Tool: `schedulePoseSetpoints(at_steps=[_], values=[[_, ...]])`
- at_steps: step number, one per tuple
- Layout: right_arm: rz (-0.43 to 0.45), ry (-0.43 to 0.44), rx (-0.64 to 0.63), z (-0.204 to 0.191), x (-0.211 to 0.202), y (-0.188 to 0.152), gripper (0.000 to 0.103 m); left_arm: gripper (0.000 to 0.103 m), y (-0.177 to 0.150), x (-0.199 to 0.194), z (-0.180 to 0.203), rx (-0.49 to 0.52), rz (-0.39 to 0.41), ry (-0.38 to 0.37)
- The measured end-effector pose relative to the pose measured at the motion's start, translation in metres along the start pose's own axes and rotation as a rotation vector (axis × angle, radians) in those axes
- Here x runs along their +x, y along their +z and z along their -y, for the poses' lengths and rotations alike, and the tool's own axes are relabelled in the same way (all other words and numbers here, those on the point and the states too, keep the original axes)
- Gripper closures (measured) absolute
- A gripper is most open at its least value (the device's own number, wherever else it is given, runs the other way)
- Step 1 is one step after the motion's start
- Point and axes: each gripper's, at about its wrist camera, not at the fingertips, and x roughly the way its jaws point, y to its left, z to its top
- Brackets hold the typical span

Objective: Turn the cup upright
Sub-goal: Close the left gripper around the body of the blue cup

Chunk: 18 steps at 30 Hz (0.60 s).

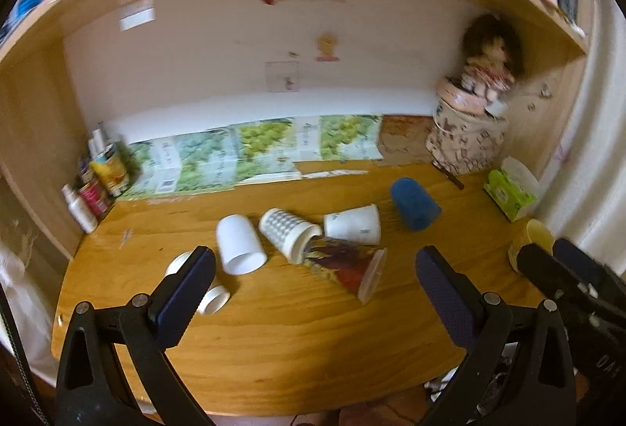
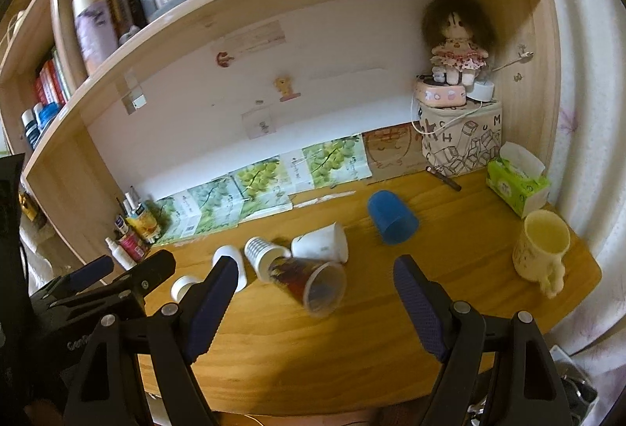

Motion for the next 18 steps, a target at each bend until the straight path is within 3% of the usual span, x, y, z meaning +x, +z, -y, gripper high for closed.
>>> schedulePoseSetpoints(at_steps=[7,18], values=[[0.023,0.011,0.021,0.042,0.012,0.029,0.021,0.001,0.033,0.026,0.041,0.189,0.019,0.024],[0.015,0.048,0.072,0.112,0.054,0.062,0.021,0.001,0.081,0.080,0.089,0.528,0.012,-0.003]])
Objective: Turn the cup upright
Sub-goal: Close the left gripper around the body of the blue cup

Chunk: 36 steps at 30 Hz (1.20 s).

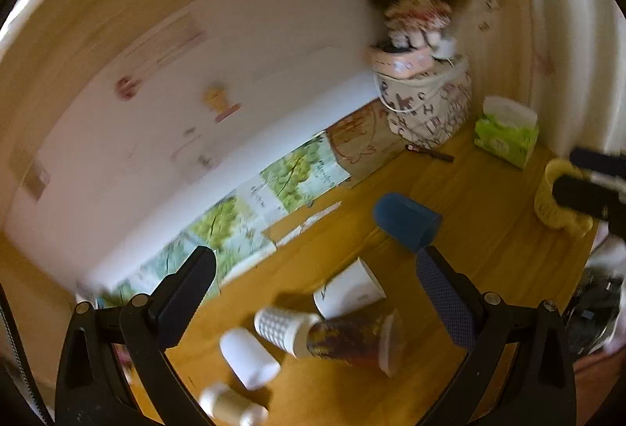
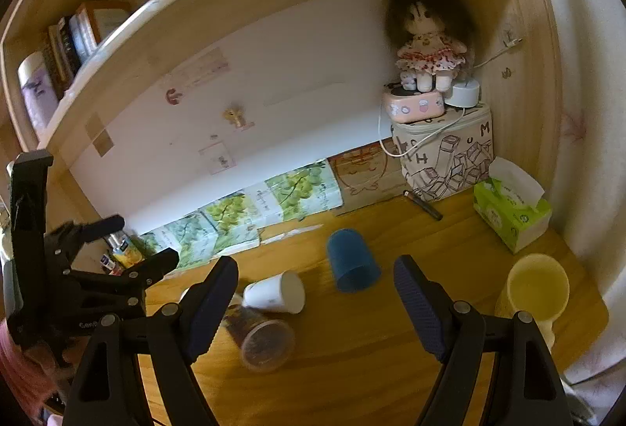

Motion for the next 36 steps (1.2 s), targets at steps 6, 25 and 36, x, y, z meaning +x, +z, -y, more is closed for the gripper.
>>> schedulePoseSetpoints(at_steps=[6,25,36], values=[[0.004,0.016,0.003,0.027,0.027,0.019,0.021,0.001,0.026,0.036,0.016,0.230,0.003,-0.097],[-0.154,0.015,-0.247,0.052,0.096,0.018,0.021,0.001,0.030,0.136,0.081,1.040,0.095,-0.234],[-0.282,0.050,-0.300,0.045,0.125,0.001,0.021,0.007,0.008,0.167,0.105,1.407,0.162,-0.351]])
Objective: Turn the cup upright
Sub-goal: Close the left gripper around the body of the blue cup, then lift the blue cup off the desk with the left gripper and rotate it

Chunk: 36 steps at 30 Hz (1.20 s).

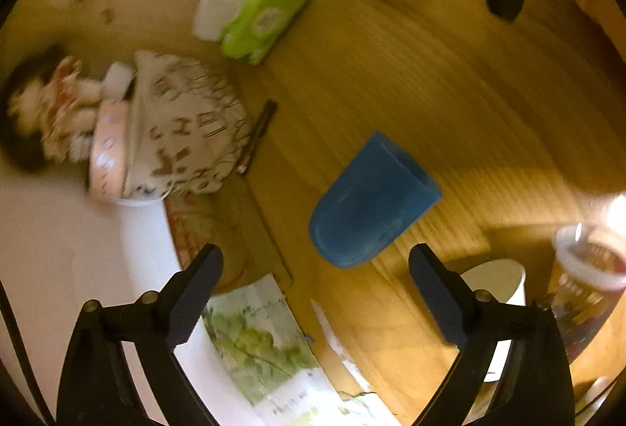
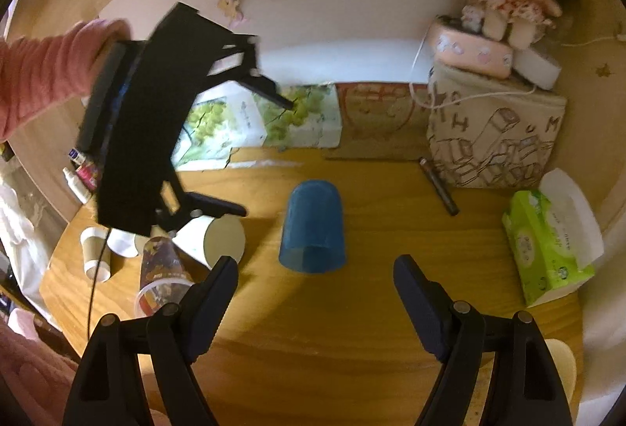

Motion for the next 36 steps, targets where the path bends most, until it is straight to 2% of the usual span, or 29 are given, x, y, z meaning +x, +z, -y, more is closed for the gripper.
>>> schedulePoseSetpoints(at_steps=[10,19,25,29,31,34,36], values=[[-0.085,0.059,-0.005,-0.007,0.018,-0.001,0.021,0.011,0.004,0.034,0.019,0.229,0.054,-0.054],[-0.133,0.078,0.014,-0.005,0.030,0.003,0.021,0.011,-0.003,0.052,0.031,0.349,0.048,-0.138],[-0.141,0.073,0.010,-0.003,0.036,0.010,0.021,0.012,-0.004,0.061,0.029,0.343,0.073,-0.170],[-0.149,0.073,0.023,-0.001,0.042,0.011,0.021,0.022,-0.004,0.064,0.025,0.318,0.073,-0.174],[-0.155,0.076,0.031,0.000,0.044,0.011,0.021,0.022,-0.004,0.066,0.022,0.301,0.065,-0.187],[-0.159,0.075,0.036,0.000,0.046,0.011,0.021,0.029,-0.002,0.068,0.016,0.274,0.067,-0.186],[-0.157,0.074,0.036,-0.001,0.045,0.011,0.021,0.029,0.000,0.071,0.010,0.251,0.059,-0.213]])
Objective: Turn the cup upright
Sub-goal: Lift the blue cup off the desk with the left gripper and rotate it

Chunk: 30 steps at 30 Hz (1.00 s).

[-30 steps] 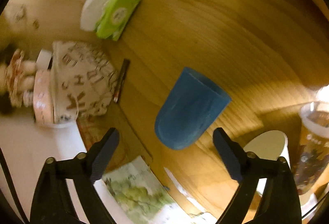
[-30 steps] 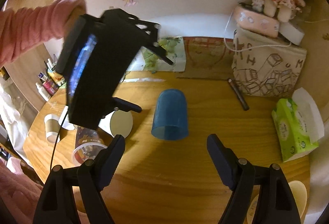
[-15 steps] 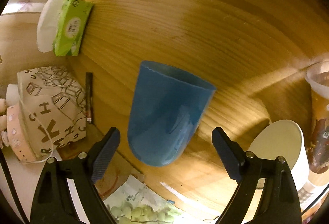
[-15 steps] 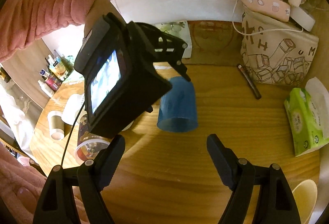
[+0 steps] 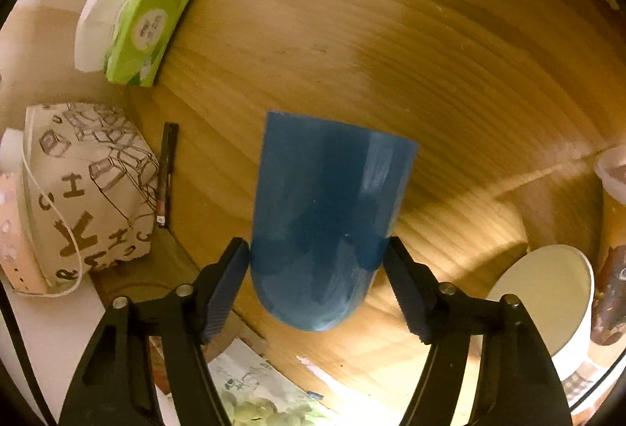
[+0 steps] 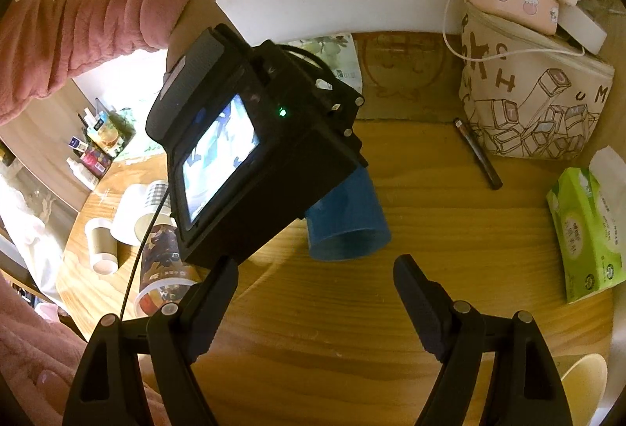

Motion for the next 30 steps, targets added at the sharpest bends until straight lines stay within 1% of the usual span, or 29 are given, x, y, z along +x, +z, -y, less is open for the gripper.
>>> schedulePoseSetpoints(at_steps=[9,16,19,24,28,30], values=[[0.011,-0.002,0.038,0.008,-0.002,-0.001,0.021,0.030,0.000,0.001,-0.010,-0.060,-0.003,-0.047],[0.039,-0.009,0.072,0.016,-0.009,-0.002,0.021,0.030,-0.005,0.003,-0.010,-0.084,-0.034,-0.060],[0.056,-0.012,0.107,0.025,-0.014,-0.002,0.021,0.030,-0.009,0.001,-0.012,-0.117,-0.047,-0.054],[0.082,-0.018,0.159,0.040,-0.023,-0.005,0.021,0.030,-0.017,-0.012,-0.016,-0.188,-0.071,-0.036],[0.110,-0.029,0.186,0.047,-0.032,-0.006,0.021,0.031,-0.019,-0.034,-0.014,-0.248,-0.084,-0.023],[0.130,-0.033,0.189,0.048,-0.037,-0.007,0.021,0.031,-0.019,-0.045,-0.015,-0.281,-0.082,-0.029]])
